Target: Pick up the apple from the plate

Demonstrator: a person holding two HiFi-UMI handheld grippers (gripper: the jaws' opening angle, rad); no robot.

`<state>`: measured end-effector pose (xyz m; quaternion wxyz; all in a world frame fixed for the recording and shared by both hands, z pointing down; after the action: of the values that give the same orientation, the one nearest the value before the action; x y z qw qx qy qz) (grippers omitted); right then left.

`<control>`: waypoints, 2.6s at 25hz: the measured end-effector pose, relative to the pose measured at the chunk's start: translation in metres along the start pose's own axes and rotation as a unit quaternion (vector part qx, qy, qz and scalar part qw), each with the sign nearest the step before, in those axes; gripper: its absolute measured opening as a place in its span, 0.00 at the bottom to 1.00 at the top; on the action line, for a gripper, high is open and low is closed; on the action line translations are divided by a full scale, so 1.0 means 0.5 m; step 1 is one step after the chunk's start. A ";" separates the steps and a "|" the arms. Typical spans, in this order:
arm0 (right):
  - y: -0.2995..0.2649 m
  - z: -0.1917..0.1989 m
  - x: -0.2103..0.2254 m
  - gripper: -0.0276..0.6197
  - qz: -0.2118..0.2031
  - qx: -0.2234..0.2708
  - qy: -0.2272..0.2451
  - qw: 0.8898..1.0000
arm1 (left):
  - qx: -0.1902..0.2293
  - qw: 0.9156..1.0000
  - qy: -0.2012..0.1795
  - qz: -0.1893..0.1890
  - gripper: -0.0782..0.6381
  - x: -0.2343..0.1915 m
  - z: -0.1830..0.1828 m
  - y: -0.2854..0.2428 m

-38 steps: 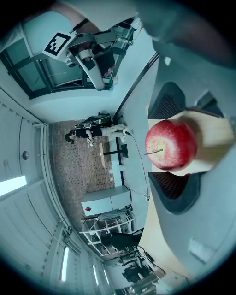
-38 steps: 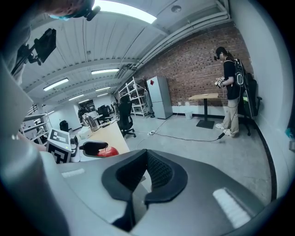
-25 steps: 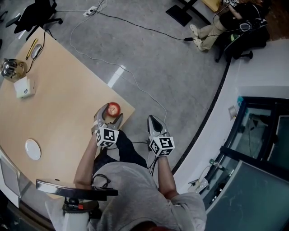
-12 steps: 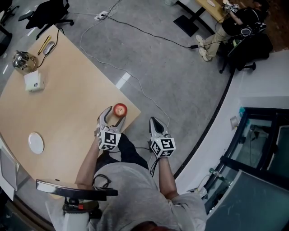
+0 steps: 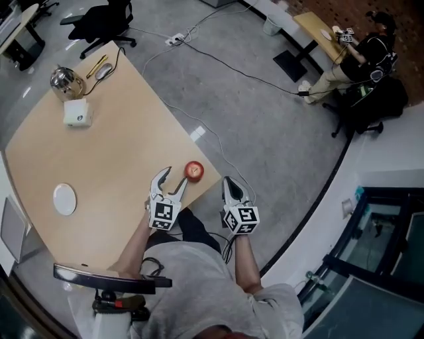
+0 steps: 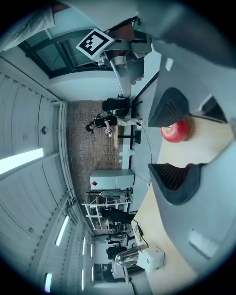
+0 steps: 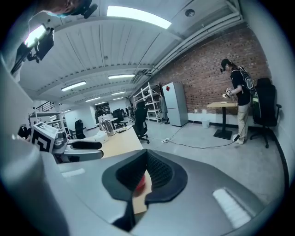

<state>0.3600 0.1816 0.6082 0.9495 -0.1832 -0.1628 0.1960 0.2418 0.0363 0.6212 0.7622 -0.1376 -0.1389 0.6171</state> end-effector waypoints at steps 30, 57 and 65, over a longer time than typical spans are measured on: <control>-0.185 -0.062 -0.418 0.05 -0.250 -0.016 0.118 0.961 | 0.022 0.951 0.076 -0.298 0.28 -0.282 0.040 0.397; -0.203 -0.026 -0.758 0.05 -0.397 -0.042 0.168 0.901 | 0.017 0.879 0.110 -0.464 0.15 -0.373 0.098 0.715; -0.179 -0.001 -0.833 0.05 -0.425 -0.050 0.176 0.887 | 0.018 0.868 0.117 -0.483 0.13 -0.371 0.116 0.786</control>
<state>0.0256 -0.0752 0.5459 0.9447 -0.1748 -0.0647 -0.2699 -0.1719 -0.0641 0.5171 0.9780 -0.1112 -0.0864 0.1539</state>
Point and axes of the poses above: the fingertips, and each gripper's own axes: y backward along the fingers, x to its right, z out of its underside, the point moved 2 cm from there along y, backward along the fingers, and after that the axes turned 1 degree about -x, right-handed, at the moved point
